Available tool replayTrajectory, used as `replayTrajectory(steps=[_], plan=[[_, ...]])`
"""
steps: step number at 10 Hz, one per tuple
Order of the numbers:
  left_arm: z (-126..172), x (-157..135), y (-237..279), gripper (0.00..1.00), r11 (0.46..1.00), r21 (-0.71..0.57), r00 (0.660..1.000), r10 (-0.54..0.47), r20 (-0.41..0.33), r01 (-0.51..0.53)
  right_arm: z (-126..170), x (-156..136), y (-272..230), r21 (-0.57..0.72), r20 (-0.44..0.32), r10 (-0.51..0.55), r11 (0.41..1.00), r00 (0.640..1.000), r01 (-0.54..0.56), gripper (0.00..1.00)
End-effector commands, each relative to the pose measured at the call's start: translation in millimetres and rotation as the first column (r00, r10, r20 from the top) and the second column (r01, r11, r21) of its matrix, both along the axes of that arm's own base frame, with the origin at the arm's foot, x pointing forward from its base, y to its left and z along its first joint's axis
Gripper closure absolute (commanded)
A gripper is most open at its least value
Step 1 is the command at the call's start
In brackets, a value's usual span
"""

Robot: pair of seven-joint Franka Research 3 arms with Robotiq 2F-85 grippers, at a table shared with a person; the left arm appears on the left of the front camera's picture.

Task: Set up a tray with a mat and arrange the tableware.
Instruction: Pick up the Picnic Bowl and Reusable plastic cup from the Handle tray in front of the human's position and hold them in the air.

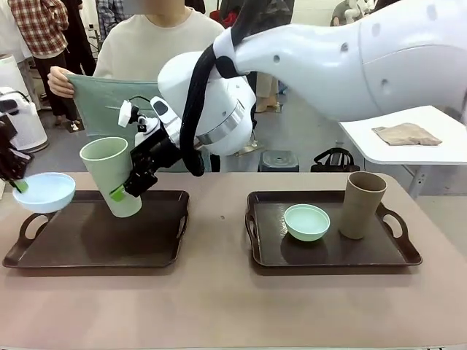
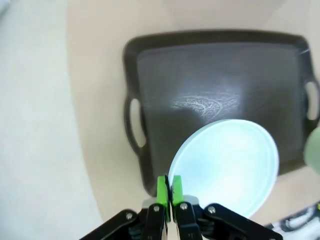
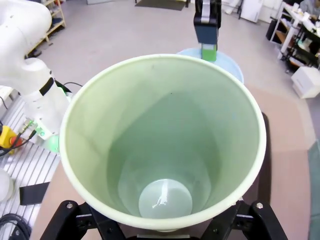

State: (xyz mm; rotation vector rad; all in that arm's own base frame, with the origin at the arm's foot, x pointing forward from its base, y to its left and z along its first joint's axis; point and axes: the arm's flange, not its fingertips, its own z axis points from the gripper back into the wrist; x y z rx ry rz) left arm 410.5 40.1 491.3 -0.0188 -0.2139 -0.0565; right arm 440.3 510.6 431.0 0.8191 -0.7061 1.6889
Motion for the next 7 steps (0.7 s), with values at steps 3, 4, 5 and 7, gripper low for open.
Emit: replayTrajectory(steps=[3, 4, 5, 7], plan=[[25.6, -31.2, 7.5, 1.00, 0.999, 0.027, 0.998, 0.027, 0.057, -0.029, 29.0, -40.6, -6.8, 0.012, 0.072, -0.016, 1.000, 0.997, 0.016, 1.00], [25.9, -34.3, 6.9, 1.00, 0.999, 0.029, 0.998, 0.028, 0.055, -0.029, 34.9, -46.7, -6.0, 0.019, 0.082, -0.005, 1.000, 0.997, 0.003, 1.00], [29.6, -37.4, 7.1, 1.00, 0.999, 0.036, 0.998, 0.025, 0.061, -0.027, 42.7, -54.2, -3.1, 0.030, 0.101, 0.001, 1.000, 0.995, -0.004, 1.00], [34.6, -42.4, 7.8, 1.00, 0.999, 0.047, 0.996, 0.024, 0.084, -0.028, 47.5, -58.8, -2.6, 0.036, 0.124, 0.013, 0.999, 0.992, -0.017, 1.00]])
